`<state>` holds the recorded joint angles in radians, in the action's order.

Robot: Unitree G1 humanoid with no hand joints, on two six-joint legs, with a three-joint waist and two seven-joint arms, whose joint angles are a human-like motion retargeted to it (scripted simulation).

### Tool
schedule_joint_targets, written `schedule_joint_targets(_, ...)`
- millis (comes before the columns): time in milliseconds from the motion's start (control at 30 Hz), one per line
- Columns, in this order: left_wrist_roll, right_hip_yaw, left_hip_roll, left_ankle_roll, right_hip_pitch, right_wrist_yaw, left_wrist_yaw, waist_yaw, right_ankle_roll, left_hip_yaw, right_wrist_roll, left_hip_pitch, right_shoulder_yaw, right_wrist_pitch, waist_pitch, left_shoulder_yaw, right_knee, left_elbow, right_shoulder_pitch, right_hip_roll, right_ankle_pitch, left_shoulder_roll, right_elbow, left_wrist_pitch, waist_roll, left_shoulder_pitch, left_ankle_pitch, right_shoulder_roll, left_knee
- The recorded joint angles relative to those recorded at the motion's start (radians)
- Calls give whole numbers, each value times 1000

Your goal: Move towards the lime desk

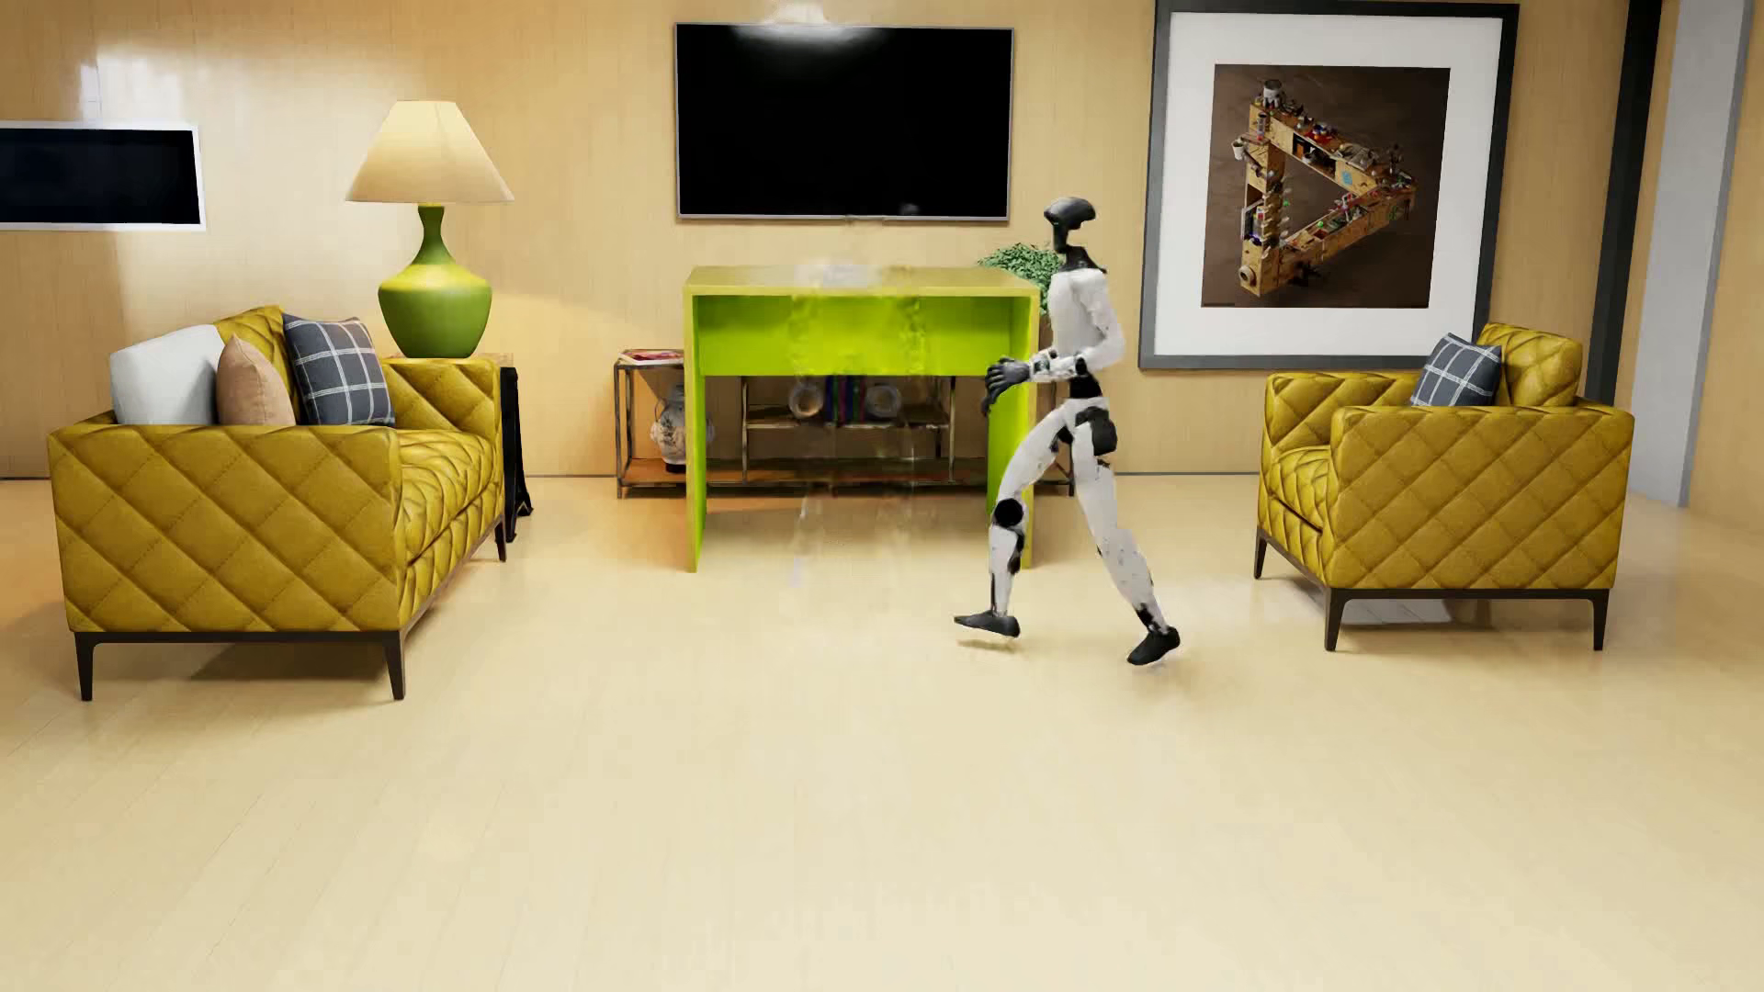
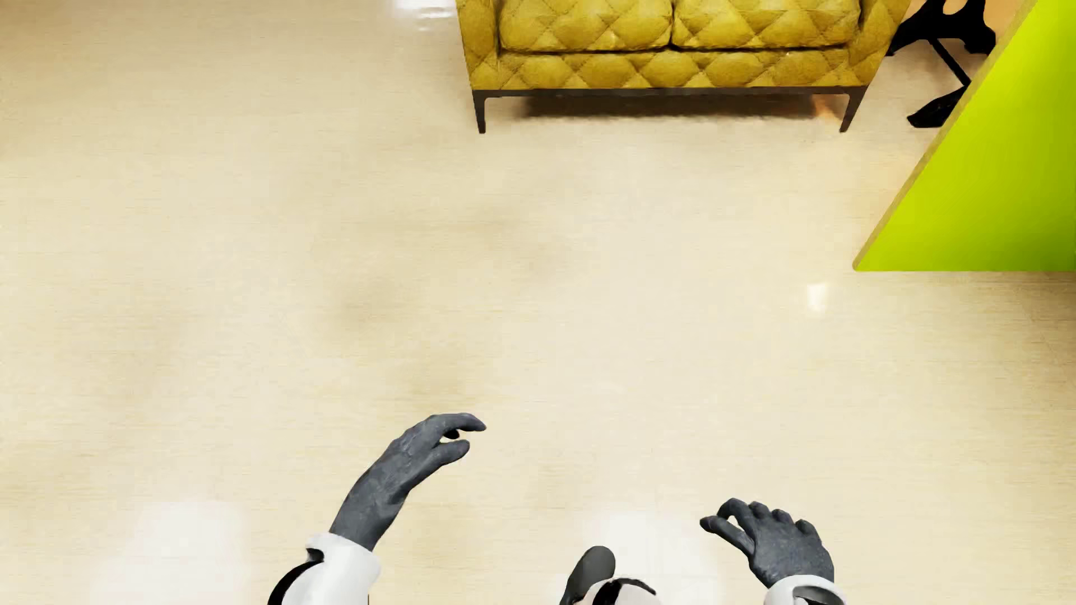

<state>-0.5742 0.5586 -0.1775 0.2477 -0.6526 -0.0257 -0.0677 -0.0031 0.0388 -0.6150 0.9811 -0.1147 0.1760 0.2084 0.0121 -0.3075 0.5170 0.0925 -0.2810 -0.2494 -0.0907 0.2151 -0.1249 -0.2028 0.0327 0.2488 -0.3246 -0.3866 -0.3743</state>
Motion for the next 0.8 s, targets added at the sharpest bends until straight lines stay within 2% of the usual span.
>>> schedule_joint_targets(33, -52, 53, -24, 1, 54, 4, -12, -13, 190, -6, -22, -32, -65, -1, 4, 1, -48, -21, -48, 38, 38, 10, 28, 8, 3, -7, 26, 35, -56)
schedule_joint_targets(67, -111, 33, -93, 14, 94, 12, -21, -23, 208, 40, -51, -18, -122, -5, 3, 15, -26, -37, -96, 69, 0, 16, 50, 11, 0, 4, 117, 79, -216)
schedule_joint_targets(100, -169, 8, -168, -78, 128, 15, -33, -26, 209, 132, -60, 44, -161, -6, -6, 33, 16, -54, -120, 105, -53, 8, 53, 29, -9, 15, 237, 120, -432)
schedule_joint_targets(133, -220, -16, -240, -194, 153, 13, -46, -23, 209, 179, -40, 125, -183, -5, -16, 64, 59, -74, -124, 140, -101, -22, 43, 48, -24, 39, 322, 143, -634)
schedule_joint_targets(167, -255, -49, -267, -160, 174, 3, -56, -12, 209, 229, 16, 209, -194, -12, -25, 99, 82, -93, -107, 179, -133, -68, 19, 58, -38, 76, 330, 157, -778)
schedule_joint_targets(200, -263, -97, -225, -127, 202, -13, -59, 5, 208, 307, 80, 311, -185, -26, -31, 135, 73, -110, -79, 220, -145, -113, 0, 58, -48, 107, 289, 162, -868)
schedule_joint_targets(233, -246, -158, -184, -67, 239, -26, -58, 18, 198, 358, 120, 397, -167, -54, -33, 169, 40, -115, -51, 260, -144, -141, -15, 52, -51, 146, 270, 165, -899)
schedule_joint_targets(267, -214, -226, -185, -18, 277, -40, -47, 28, 183, 361, 121, 454, -132, -73, -33, 203, 3, -122, -13, 298, -141, -157, -29, 52, -52, 176, 221, 176, -874)
schedule_joint_targets(300, -184, -296, -204, -17, 316, -50, -31, 39, 166, 345, 93, 496, -93, -88, -31, 233, -29, -131, 20, 328, -143, -162, -42, 56, -54, 204, 174, 191, -808)
schedule_joint_targets(333, -169, -362, -223, -39, 350, -63, -17, 49, 149, 330, 52, 531, -53, -99, -30, 260, -47, -143, 48, 350, -155, -155, -53, 62, -57, 223, 136, 204, -709)
schedule_joint_targets(367, -177, -428, -231, -50, 377, -66, -7, 59, 131, 336, 15, 560, -9, -107, -29, 280, -54, -137, 84, 369, -175, -147, -84, 84, -61, 239, 108, 222, -585)
schedule_joint_targets(400, -189, -497, -216, -48, 399, -71, -8, 69, 112, 397, -13, 588, 27, -108, -27, 303, -53, -138, 114, 387, -196, -137, -107, 101, -65, 249, 112, 234, -454)
schedule_joint_targets(500, -183, -691, -115, -10, 460, -39, -28, 80, 52, 757, -50, 576, 92, -67, -21, 371, -57, -197, 154, 413, -245, -142, -164, 139, -81, 252, 310, 251, -43)
schedule_joint_targets(533, -174, -745, -85, 0, 473, -25, -35, 73, 34, 817, -60, 547, 101, -43, -19, 385, -51, -229, 151, 407, -258, -147, -193, 147, -86, 248, 358, 249, 45)
schedule_joint_targets(567, -165, -789, -78, 0, 481, -15, -38, 61, 14, 785, -73, 533, 102, -15, -18, 390, -38, -261, 144, 391, -273, -151, -227, 153, -90, 240, 340, 241, 38)
schedule_joint_targets(600, -158, -821, -93, 2, 478, 2, -36, 50, -8, 711, -89, 520, 99, 16, -17, 387, -7, -278, 134, 377, -295, -147, -276, 159, -95, 243, 232, 241, -7)
schedule_joint_targets(667, -132, -877, -81, -34, 463, 20, -34, 40, -41, 593, -141, 475, 44, 72, -18, 358, 49, -353, 95, 331, -283, -134, -348, 186, -101, 190, 127, 211, -35)
schedule_joint_targets(733, -81, -918, -45, -69, 388, 69, -28, 35, -85, 479, -225, 412, -40, 141, -22, 322, 181, -453, 81, 291, -200, -123, -455, 246, -87, 126, 86, 203, -10)
schedule_joint_targets(800, -62, -895, -10, -101, 255, 115, -2, 38, -175, 366, -308, 355, -80, 207, -28, 281, 378, -569, 85, 258, -43, -84, -566, 286, -66, 52, 54, 203, 8)
